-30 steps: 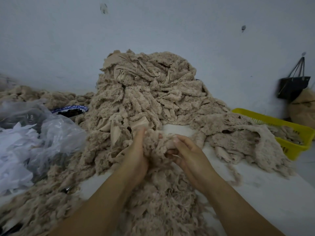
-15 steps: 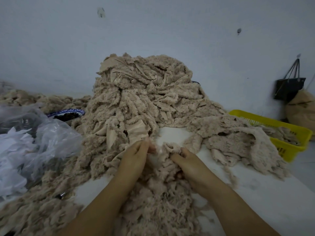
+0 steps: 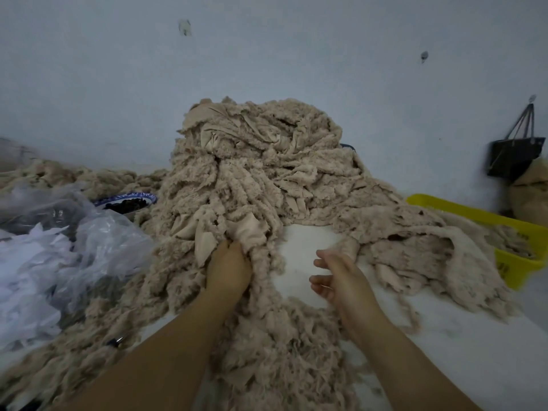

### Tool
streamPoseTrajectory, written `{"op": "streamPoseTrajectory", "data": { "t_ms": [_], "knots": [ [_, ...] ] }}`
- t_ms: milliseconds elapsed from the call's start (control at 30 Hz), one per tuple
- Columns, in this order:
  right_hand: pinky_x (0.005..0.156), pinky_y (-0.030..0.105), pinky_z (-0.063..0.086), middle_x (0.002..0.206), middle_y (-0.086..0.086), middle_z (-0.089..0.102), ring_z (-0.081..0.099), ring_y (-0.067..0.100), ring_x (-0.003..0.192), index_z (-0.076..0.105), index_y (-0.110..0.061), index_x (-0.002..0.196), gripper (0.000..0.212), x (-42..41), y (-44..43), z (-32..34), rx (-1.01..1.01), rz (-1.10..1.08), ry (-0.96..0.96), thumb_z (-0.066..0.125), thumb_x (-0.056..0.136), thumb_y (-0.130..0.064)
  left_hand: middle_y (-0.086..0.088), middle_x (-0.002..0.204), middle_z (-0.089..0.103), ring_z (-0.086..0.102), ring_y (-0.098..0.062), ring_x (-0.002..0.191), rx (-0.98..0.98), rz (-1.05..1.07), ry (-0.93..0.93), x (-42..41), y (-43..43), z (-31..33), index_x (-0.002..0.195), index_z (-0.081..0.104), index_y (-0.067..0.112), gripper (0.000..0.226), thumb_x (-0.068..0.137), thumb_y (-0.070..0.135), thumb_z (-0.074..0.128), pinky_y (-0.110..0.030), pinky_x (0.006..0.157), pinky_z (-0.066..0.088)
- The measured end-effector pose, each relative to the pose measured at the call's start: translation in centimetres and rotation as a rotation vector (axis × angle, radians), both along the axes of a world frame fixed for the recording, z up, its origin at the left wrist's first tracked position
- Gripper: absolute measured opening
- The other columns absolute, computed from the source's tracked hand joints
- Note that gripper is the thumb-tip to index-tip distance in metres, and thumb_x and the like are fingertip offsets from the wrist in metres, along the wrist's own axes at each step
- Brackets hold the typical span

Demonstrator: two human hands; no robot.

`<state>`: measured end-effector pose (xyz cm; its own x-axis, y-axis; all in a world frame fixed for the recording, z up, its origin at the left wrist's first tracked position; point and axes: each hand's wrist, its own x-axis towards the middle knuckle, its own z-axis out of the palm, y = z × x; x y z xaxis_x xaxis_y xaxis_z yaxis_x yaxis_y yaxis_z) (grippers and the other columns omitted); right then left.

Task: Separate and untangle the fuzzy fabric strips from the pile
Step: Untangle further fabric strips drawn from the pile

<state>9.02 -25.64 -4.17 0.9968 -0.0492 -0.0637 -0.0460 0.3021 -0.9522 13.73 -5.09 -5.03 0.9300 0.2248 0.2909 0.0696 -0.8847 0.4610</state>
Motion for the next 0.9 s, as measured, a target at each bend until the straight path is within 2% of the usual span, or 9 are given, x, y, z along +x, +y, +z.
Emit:
{"op": "streamPoseTrajectory", "data": {
  "t_ms": [133, 200, 300, 367, 467, 633, 733, 800, 900],
  "knots": [
    [0.065, 0.025, 0.054, 0.095, 0.008, 0.068, 0.066, 0.013, 0.068, 0.069, -0.007, 0.103, 0.025, -0.5, 0.4, -0.1, -0.098, 0.078, -0.039, 0.054, 0.101, -0.027, -0.020, 0.110, 0.057, 0.052, -0.028, 0.085, -0.073, -0.026, -0.145, -0.8, -0.3, 0.7, 0.096, 0.062, -0.004, 0.025, 0.103, 0.015, 0.047, -0.037, 0.078, 0.043],
    [0.063, 0.022, 0.055, 0.089, 0.010, 0.071, 0.069, 0.014, 0.069, 0.070, -0.003, 0.100, 0.032, -0.6, 0.7, 0.1, -0.098, 0.113, -0.025, 0.051, 0.102, -0.029, -0.015, 0.100, 0.057, 0.053, -0.029, 0.086, 0.054, -0.118, -0.274, -2.4, -1.4, 1.1, 0.089, 0.064, -0.002, 0.019, 0.098, 0.010, 0.053, -0.036, 0.072, 0.041],
    [0.069, 0.024, 0.057, 0.097, 0.009, 0.075, 0.074, 0.017, 0.086, 0.069, -0.009, 0.100, 0.037, -0.7, 1.2, 0.3, -0.087, 0.166, 0.001, 0.050, 0.100, -0.041, -0.011, 0.083, 0.058, 0.055, -0.031, 0.076, 0.241, -0.305, -0.443, -5.2, -3.8, 2.0, 0.076, 0.064, 0.004, 0.010, 0.085, 0.003, 0.062, -0.036, 0.061, 0.038],
    [0.076, 0.026, 0.058, 0.102, 0.009, 0.075, 0.073, 0.019, 0.095, 0.072, -0.012, 0.098, 0.041, -0.8, 1.3, 0.3, -0.031, 0.219, 0.009, 0.051, 0.098, -0.047, -0.010, 0.090, 0.059, 0.056, -0.031, 0.083, 0.304, -0.450, -0.434, -6.2, -5.1, 2.3, 0.088, 0.067, 0.007, 0.008, 0.086, 0.005, 0.059, -0.040, 0.067, 0.043],
    [0.075, 0.026, 0.058, 0.104, 0.011, 0.075, 0.072, 0.016, 0.098, 0.078, -0.014, 0.096, 0.040, -1.1, 1.2, 0.6, 0.023, 0.291, 0.027, 0.052, 0.098, -0.044, -0.010, 0.108, 0.059, 0.054, -0.029, 0.096, 0.390, -0.688, -0.338, -7.4, -6.4, 2.0, 0.109, 0.066, 0.009, 0.025, 0.086, 0.005, 0.056, -0.043, 0.078, 0.046],
    [0.060, 0.022, 0.056, 0.089, 0.008, 0.076, 0.070, 0.013, 0.074, 0.073, -0.015, 0.102, 0.027, -0.8, 0.7, 0.7, -0.070, 0.242, 0.070, 0.046, 0.101, -0.012, -0.013, 0.116, 0.059, 0.051, -0.028, 0.103, 0.388, -0.824, -0.328, -7.8, -7.1, 0.8, 0.107, 0.066, 0.005, 0.021, 0.093, 0.005, 0.052, -0.041, 0.083, 0.044],
    [0.056, 0.026, 0.053, 0.079, 0.008, 0.070, 0.063, 0.017, 0.068, 0.071, -0.018, 0.096, 0.026, -0.6, 0.9, 0.5, -0.104, 0.136, 0.039, 0.048, 0.097, -0.006, -0.009, 0.105, 0.058, 0.051, -0.022, 0.093, 0.201, -0.812, -0.273, -7.7, -6.5, 0.4, 0.103, 0.063, 0.007, 0.027, 0.101, 0.023, 0.042, -0.038, 0.078, 0.043],
    [0.061, 0.030, 0.050, 0.080, 0.008, 0.064, 0.058, 0.019, 0.074, 0.070, -0.023, 0.084, 0.031, -0.4, 0.9, 0.3, -0.144, 0.082, 0.007, 0.046, 0.097, -0.008, -0.002, 0.089, 0.055, 0.050, -0.018, 0.082, -0.122, -0.655, -0.200, -7.7, -6.0, 0.7, 0.089, 0.058, 0.011, 0.040, 0.100, 0.040, 0.033, -0.036, 0.071, 0.042],
    [0.060, 0.028, 0.046, 0.076, 0.000, 0.059, 0.054, 0.015, 0.067, 0.067, -0.026, 0.077, 0.035, -0.3, 1.0, 0.2, -0.299, 0.053, -0.057, 0.043, 0.096, -0.011, 0.000, 0.081, 0.062, 0.058, -0.018, 0.073, -0.683, -0.260, -0.060, -6.4, -5.0, 2.6, 0.085, 0.059, 0.016, 0.039, 0.103, 0.044, 0.041, -0.032, 0.064, 0.045]
  ]
}}
